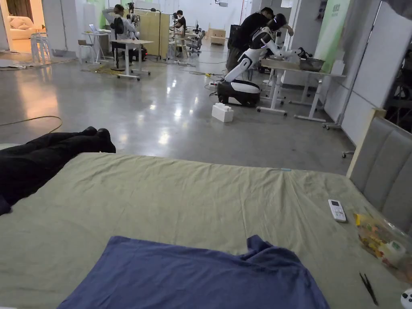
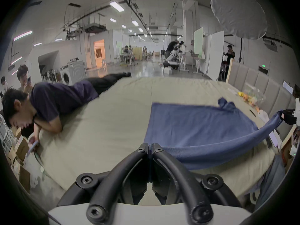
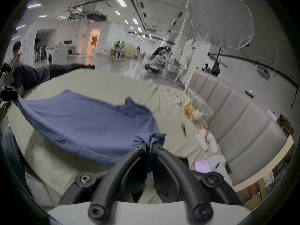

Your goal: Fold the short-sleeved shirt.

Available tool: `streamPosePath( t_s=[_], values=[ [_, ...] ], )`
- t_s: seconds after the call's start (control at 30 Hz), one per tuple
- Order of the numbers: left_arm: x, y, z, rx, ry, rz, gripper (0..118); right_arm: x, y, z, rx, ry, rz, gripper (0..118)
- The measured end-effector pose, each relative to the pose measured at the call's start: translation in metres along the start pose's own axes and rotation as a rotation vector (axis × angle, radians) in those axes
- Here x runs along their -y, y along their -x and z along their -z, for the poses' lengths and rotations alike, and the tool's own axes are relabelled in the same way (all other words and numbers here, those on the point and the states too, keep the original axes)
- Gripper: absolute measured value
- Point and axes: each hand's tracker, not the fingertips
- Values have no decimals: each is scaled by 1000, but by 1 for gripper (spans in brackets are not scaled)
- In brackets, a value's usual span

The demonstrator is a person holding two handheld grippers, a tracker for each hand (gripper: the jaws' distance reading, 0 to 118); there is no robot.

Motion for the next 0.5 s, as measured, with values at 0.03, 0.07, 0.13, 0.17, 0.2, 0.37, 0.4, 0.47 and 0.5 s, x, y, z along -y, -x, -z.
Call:
streamPosePath(
  t_s=[0.03,0.07,0.13,0.17,0.2,0.37,0.4,0.47,0.5],
  values=[
    [9,2,2,-1,24,-3,4,11,-1,5,-15,34,-1,6],
    [17,4,4,-1,40,-10,4,27,5,-1,-7,84,11,6],
    [34,1,7,4,76,-4,4,48,7,5,-15,144,-25,6],
    [39,1,11,4,109,10,4,58,6,10,-26,171,-27,6],
    [43,2,14,4,124,21,4,64,11,4,-15,165,-39,6],
    [67,-6,29,19,225,69,4,92,20,14,-33,265,-62,6],
    [70,-7,32,26,236,69,4,96,22,17,-28,272,-70,6],
    [76,-7,39,21,256,82,4,101,25,23,-35,291,-78,6],
    [78,-8,40,19,275,102,4,102,26,26,-35,301,-84,6]
  ],
)
